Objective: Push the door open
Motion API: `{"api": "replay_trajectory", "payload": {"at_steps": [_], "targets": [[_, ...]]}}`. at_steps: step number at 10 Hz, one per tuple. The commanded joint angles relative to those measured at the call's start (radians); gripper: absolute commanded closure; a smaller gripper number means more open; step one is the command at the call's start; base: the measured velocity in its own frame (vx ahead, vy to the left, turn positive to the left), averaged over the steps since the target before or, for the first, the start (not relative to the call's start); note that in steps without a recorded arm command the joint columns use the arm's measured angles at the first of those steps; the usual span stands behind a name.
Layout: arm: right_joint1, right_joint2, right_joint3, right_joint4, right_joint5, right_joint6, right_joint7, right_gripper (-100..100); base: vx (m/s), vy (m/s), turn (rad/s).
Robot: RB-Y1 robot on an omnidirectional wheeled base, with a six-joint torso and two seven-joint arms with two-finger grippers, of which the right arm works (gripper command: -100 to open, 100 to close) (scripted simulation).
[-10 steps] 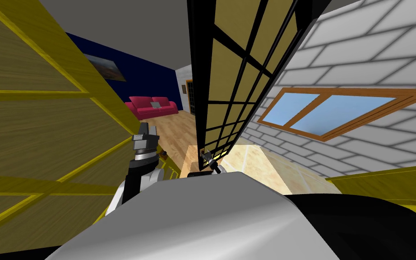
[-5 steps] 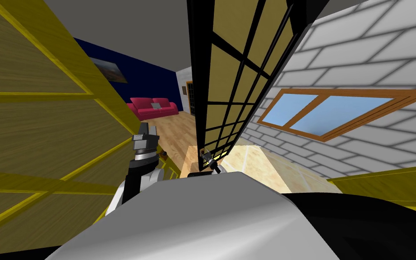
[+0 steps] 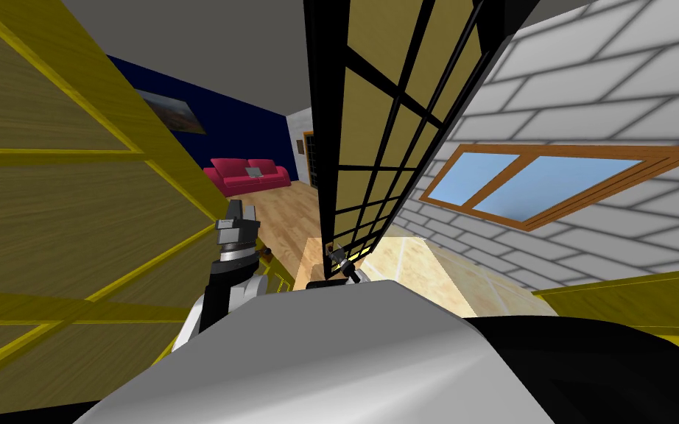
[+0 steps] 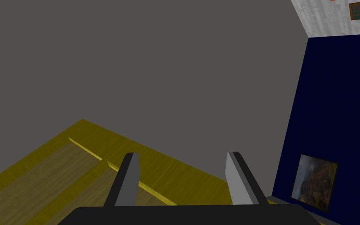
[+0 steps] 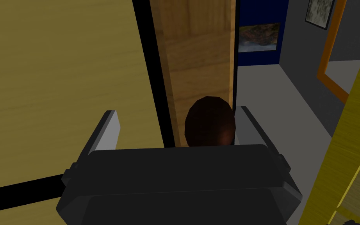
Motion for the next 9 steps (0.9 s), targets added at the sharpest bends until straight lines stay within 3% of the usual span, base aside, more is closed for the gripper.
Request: {"api": "replay_trajectory", "payload": {"at_steps": [1,6,7,9], "targets": [[-0.015,-0.029,-0.029,0.049,-0.007,-0.002,0.015,100,-0.002,0.010,0.006],[-0.015,-0.029,-0.029,0.049,-0.007,-0.002,0.015,100,-0.002,-0.005,-0.002],[-0.001,0.000,-0.011,0.022,-0.006,-0.023,-0.013,100,0.042,0.008,0.032],[0.003,-0.005,-0.012,0.023,-0.009,-0.027,-0.027,100,0.057,0.016,0.004]]}}
